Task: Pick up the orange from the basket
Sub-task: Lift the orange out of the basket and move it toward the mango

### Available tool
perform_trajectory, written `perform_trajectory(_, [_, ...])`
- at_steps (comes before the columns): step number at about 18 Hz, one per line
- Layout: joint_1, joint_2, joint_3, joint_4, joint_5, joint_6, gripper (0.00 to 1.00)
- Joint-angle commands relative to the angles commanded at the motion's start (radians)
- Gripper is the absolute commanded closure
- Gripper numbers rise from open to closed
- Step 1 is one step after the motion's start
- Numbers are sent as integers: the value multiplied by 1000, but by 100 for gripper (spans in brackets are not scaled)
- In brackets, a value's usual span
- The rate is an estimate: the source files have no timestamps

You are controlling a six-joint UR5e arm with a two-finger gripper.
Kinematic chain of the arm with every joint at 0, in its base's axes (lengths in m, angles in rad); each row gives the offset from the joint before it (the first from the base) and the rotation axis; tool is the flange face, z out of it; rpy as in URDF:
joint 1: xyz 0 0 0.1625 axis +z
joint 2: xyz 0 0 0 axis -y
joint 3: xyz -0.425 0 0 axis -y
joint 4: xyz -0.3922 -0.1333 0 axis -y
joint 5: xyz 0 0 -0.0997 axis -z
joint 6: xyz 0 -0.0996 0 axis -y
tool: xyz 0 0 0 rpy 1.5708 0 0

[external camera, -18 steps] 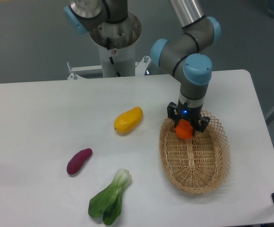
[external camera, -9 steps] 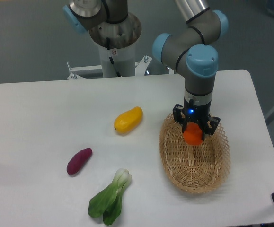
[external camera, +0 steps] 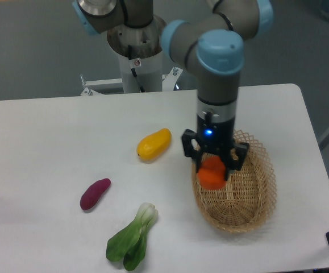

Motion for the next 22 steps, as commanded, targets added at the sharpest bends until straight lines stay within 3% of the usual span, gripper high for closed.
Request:
perform_trajectory(4, [-23,9,15,-60,6,-6,34])
perform_trajectory(10, [-69,8,9,-64,12,-14,35])
perform_trajectory(22, [-75,8,6,-61,15,-15,35])
